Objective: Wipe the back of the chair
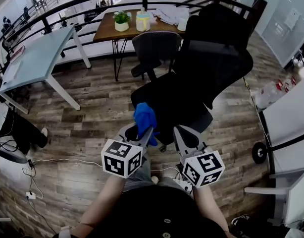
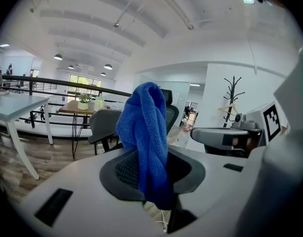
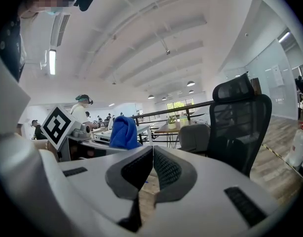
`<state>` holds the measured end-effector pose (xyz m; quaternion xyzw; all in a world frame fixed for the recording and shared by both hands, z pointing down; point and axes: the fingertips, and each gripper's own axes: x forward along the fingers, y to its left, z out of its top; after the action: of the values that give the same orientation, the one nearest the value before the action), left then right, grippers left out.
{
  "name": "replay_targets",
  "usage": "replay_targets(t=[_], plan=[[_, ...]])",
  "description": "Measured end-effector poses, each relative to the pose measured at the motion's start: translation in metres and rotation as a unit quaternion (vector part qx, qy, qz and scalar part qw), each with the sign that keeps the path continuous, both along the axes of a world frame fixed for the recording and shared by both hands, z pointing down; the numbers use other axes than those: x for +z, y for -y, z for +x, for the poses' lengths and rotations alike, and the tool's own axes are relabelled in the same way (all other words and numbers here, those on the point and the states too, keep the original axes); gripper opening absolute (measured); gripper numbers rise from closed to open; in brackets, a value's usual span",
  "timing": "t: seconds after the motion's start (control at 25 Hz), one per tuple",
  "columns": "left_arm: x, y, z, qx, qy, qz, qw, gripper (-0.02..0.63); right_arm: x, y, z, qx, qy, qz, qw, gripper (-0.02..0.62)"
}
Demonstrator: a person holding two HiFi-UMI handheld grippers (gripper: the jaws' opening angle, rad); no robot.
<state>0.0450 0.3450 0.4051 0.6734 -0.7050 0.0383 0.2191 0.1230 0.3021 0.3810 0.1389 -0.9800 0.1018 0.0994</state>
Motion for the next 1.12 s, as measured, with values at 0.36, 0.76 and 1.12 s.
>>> replay_targets(t=[0.36, 0.76, 1.12], plan=[[0.01, 0.065, -0.034, 0.033, -0.004, 0.004, 0.9994, 0.11, 0.015, 0.06, -0.032, 0.029, -0.004, -0.005, 1.0, 0.029], [0.01, 0.18, -0.128, 0.128, -0.003, -0.017, 0.9916, 0.11, 0.009, 0.165, -0.123, 0.124, 0.001, -0.014, 0.992, 0.028], [0.001, 0.281, -0.177, 0.213, 0.0, -0.019, 0.9769, 0.11, 0.001, 0.251, -0.172, 0.198, 0.006, -0.017, 0.98, 0.028]])
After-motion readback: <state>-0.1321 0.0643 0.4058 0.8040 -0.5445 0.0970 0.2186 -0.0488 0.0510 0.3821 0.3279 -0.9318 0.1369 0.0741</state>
